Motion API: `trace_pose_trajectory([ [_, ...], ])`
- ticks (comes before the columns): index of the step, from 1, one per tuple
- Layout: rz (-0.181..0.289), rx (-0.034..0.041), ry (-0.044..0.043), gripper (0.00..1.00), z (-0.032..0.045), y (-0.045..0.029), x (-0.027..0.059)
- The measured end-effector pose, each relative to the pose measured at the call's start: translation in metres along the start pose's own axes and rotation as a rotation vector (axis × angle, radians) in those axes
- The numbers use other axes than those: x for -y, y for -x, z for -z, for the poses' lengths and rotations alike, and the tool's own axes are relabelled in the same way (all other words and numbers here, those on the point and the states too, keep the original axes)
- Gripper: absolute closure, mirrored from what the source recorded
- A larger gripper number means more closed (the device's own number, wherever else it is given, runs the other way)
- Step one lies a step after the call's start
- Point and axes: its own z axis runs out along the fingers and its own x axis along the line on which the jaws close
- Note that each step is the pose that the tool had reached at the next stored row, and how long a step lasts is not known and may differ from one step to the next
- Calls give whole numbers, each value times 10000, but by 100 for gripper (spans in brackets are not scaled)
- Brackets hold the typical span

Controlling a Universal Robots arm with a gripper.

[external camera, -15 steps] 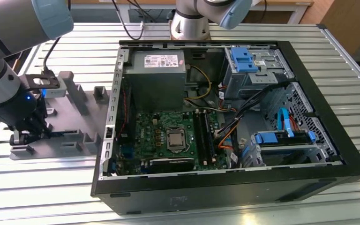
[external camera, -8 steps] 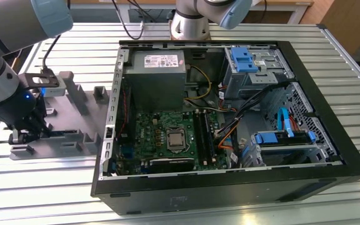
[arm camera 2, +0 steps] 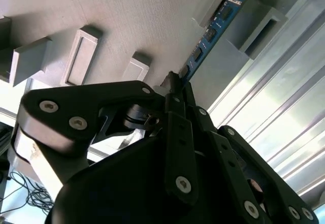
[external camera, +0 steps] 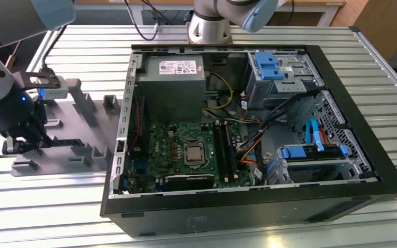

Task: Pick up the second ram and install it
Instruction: 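Pick up the second ram and move it above second insertion slot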

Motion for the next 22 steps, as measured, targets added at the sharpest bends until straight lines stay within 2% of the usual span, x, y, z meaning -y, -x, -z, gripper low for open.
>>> trace_pose_trajectory([
  [13,0,0,0,86,372,19,-10],
  [20,-1,-1,1,86,599,31,-17],
  [22,0,-1,1,86,638,33,-18],
])
